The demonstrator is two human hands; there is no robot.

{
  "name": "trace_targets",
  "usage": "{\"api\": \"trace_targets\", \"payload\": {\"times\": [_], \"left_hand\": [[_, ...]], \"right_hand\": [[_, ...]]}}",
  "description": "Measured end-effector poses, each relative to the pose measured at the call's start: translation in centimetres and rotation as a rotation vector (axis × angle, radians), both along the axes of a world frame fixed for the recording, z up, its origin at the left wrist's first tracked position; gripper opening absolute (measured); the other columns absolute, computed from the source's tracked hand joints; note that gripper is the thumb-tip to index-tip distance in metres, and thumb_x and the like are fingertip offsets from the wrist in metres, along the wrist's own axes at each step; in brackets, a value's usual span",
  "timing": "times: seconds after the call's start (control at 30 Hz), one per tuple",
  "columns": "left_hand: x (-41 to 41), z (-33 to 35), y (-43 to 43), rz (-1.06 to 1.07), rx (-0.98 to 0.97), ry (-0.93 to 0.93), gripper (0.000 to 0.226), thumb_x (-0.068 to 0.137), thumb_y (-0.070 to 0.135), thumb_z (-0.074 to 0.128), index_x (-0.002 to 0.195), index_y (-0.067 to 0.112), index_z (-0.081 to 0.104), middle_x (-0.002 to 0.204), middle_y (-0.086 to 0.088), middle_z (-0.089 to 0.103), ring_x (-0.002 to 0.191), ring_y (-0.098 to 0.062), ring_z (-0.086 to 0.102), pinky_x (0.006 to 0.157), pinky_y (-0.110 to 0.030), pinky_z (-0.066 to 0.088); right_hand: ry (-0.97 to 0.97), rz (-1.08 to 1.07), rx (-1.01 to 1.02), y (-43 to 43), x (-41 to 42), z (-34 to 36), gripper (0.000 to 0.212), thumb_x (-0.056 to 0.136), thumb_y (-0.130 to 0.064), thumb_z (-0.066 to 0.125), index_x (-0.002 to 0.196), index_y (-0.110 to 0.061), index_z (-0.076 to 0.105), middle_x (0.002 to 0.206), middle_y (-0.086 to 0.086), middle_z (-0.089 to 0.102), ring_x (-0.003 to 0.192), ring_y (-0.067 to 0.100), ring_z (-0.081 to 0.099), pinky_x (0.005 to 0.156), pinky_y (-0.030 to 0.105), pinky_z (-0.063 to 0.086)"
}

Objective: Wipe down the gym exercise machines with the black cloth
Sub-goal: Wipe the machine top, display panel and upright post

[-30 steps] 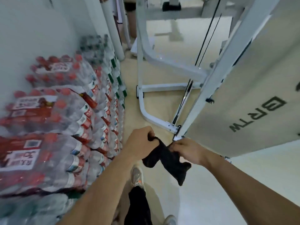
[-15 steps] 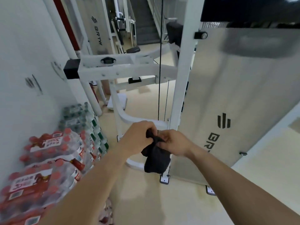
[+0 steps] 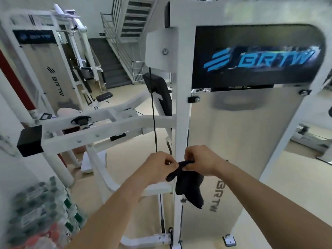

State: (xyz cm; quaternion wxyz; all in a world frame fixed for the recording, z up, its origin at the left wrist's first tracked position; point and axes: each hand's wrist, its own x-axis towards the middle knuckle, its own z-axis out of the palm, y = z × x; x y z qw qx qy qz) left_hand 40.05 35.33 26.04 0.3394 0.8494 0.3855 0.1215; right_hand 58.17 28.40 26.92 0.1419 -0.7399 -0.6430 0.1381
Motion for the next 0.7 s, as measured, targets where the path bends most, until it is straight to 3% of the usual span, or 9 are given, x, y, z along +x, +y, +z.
{"api": "trace_targets", "payload": {"times": [0.13,0.3,0.4,0.5,0.6,0.7], "left_hand": [[1.6,4.2,2.2,-0.052,0.191,-0.070,0.012,0.090,0.031,0.070,0.079,0.034,0.066,0.084,0.011,0.058,0.079,-0.006,0.057,0.074,-0.024,0.047],[3.1,10.4,4.9,-0.011,0.496,-0.268,0.005,0.085,0.035,0.075,0.081,0.037,0.072,0.096,0.016,0.056,0.094,-0.005,0.056,0.086,-0.029,0.046],[3.3,14.7,5.6,0.111,0.727,-0.387,0.003,0.082,0.037,0.078,0.084,0.035,0.077,0.103,0.021,0.060,0.102,-0.009,0.053,0.089,-0.031,0.044],[3.3,19.4,5.8,0.244,0.953,-0.460,0.010,0.084,0.042,0.075,0.090,0.035,0.078,0.109,0.020,0.063,0.103,-0.013,0.045,0.087,-0.025,0.033],[4.2,24.4,5.9,0.295,0.985,-0.569,0.010,0.088,0.041,0.071,0.094,0.032,0.075,0.104,0.018,0.061,0.101,-0.012,0.048,0.085,-0.024,0.032],[6.0,29.1,6.6,0.381,0.992,-0.651,0.010,0.094,0.038,0.065,0.097,0.030,0.071,0.101,0.015,0.059,0.096,-0.008,0.053,0.080,-0.026,0.036]], "right_hand": [[-0.008,-0.011,0.049,1.2,1.7,3.6,0.036,0.079,-0.038,0.081,0.073,-0.031,0.046,0.076,-0.012,0.053,0.074,0.014,0.053,0.059,0.026,0.037],[0.127,0.039,0.164,1.4,3.9,9.9,0.023,0.088,-0.038,0.073,0.072,-0.034,0.057,0.069,-0.011,0.058,0.062,0.001,0.054,0.054,0.013,0.037],[0.181,0.046,0.315,1.2,4.9,13.4,0.024,0.100,-0.037,0.057,0.076,-0.032,0.061,0.073,-0.011,0.060,0.068,0.001,0.057,0.066,0.021,0.043],[0.223,0.004,0.574,1.5,5.5,17.0,0.028,0.103,-0.038,0.049,0.078,-0.027,0.057,0.073,-0.010,0.059,0.068,0.002,0.055,0.066,0.027,0.043],[0.042,-0.076,0.865,2.2,5.3,22.0,0.024,0.099,-0.050,0.049,0.087,-0.031,0.056,0.074,-0.011,0.062,0.071,0.009,0.058,0.065,0.033,0.043],[-0.346,-0.144,1.039,3.7,5.6,27.9,0.038,0.099,-0.057,0.044,0.109,-0.023,0.057,0.086,-0.007,0.062,0.077,0.021,0.057,0.065,0.033,0.036]]}}
